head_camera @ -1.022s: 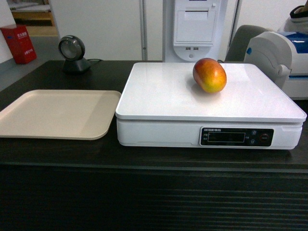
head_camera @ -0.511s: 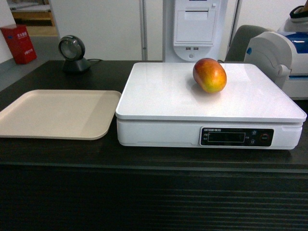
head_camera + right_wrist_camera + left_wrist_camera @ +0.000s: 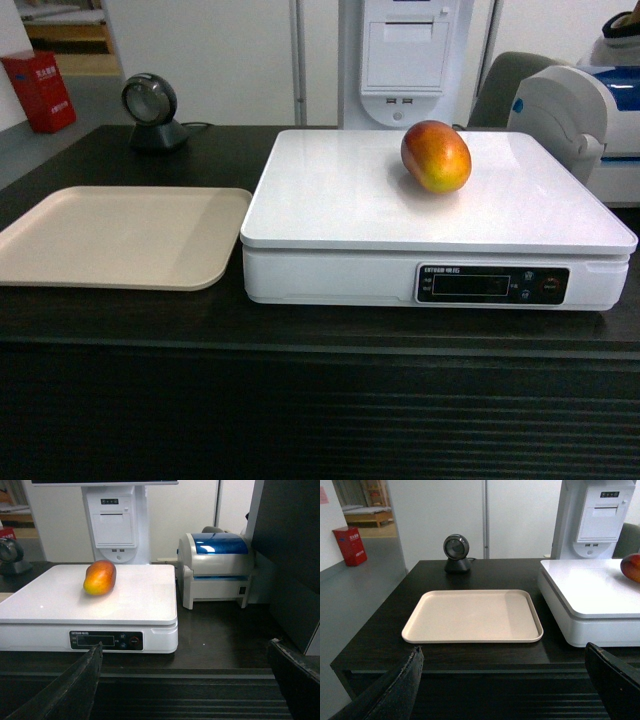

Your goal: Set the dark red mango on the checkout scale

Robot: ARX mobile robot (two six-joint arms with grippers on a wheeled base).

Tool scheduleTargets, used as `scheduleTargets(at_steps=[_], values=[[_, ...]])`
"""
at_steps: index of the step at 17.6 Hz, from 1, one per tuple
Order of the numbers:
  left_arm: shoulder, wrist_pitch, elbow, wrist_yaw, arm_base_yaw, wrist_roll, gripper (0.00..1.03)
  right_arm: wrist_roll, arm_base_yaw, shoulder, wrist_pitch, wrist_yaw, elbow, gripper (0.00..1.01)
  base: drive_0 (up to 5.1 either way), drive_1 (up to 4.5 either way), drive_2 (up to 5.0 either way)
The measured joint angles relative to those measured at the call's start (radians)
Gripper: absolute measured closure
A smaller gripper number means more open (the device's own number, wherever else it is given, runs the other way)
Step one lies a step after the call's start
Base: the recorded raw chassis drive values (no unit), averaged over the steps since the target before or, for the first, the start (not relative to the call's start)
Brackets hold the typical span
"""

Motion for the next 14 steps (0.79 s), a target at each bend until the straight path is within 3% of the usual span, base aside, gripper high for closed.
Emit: scheduleTargets(at_steps=[14], values=[[0.000,0.003,0.000,0.000,0.000,0.000,0.05,0.000,0.000,0.000,0.002,0.000,0.000,0.03,0.0,0.00,0.0]])
